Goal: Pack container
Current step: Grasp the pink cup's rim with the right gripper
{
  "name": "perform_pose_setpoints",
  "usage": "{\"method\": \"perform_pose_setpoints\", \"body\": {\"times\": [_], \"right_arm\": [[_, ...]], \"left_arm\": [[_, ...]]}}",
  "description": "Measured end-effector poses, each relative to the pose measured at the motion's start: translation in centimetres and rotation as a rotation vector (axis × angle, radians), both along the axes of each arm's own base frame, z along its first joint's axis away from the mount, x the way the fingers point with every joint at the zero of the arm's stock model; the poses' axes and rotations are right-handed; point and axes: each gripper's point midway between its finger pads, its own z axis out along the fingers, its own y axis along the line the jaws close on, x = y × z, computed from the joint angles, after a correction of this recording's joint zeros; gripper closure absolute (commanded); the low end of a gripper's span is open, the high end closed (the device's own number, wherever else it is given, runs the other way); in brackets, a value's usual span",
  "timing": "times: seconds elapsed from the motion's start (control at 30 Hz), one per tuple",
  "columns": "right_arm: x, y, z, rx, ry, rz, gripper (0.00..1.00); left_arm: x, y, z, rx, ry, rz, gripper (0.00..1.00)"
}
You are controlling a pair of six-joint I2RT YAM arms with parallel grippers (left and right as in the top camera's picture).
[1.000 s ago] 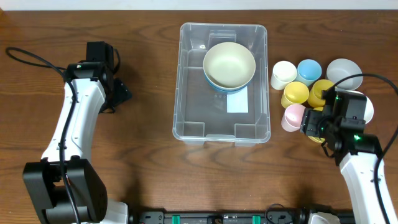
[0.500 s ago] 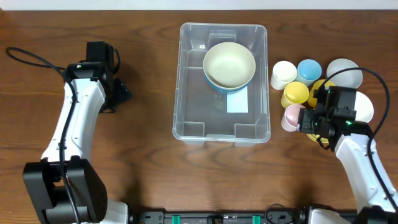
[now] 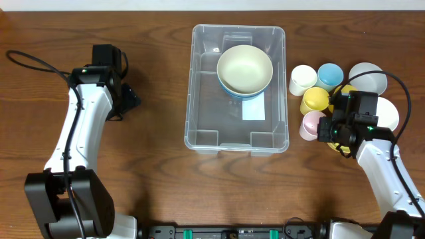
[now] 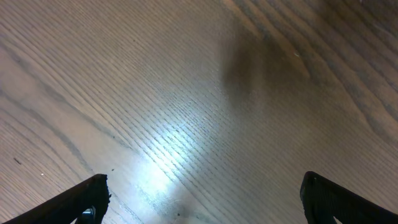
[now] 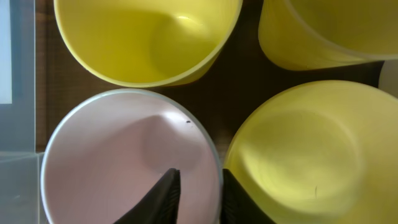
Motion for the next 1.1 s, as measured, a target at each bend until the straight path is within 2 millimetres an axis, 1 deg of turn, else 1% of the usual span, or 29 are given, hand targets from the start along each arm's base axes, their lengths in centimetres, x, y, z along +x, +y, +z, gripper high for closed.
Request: {"method": "perform_pose_setpoints", "body": {"times": [0.23,0.53,0.63,0.67,0.73,0.77,0.9,0.97,1.03,1.1], "right_arm": [[-0.1,0.0,-0.1,0.001,0.006,0.002,0.99],[-0.7,0.1,0.0,0.007,0.033,0.001,0.99],[-1.7,0.3,0.1,0.013,0.073,0.001,0.99],[-2.1,0.3,0.4,0.016,0.085,-0.003,0.99],[-2.4,0.4,1.8,0.015,0.073,-0.004,0.99],[-2.2,0.4,2.9,0.014,0.048,-0.006,0.99],[-0.9,1.1,9.5,0.011,-0.127,-0.002,0.99],[-0.9,1.8,12.6,0.025,-0.197,0.014,0.99],[-1.0,2.8,15.0,0.042,-0.241,0.041,0.99],[-1.2,4.3,17.2,0.063,-0.277,0.092,0.99]], "left_arm": [[0.0,0.0,0.0,0.0,0.0,0.0,0.02],[0.0,0.0,0.0,0.0,0.0,0.0,0.02],[0.0,0.0,0.0,0.0,0.0,0.0,0.02],[0.0,0.0,0.0,0.0,0.0,0.0,0.02],[0.0,0.0,0.0,0.0,0.0,0.0,0.02],[0.0,0.0,0.0,0.0,0.0,0.0,0.02],[0.0,0.0,0.0,0.0,0.0,0.0,0.02],[0.0,0.0,0.0,0.0,0.0,0.0,0.02],[0.0,0.0,0.0,0.0,0.0,0.0,0.02],[0.0,0.0,0.0,0.0,0.0,0.0,0.02]]}}
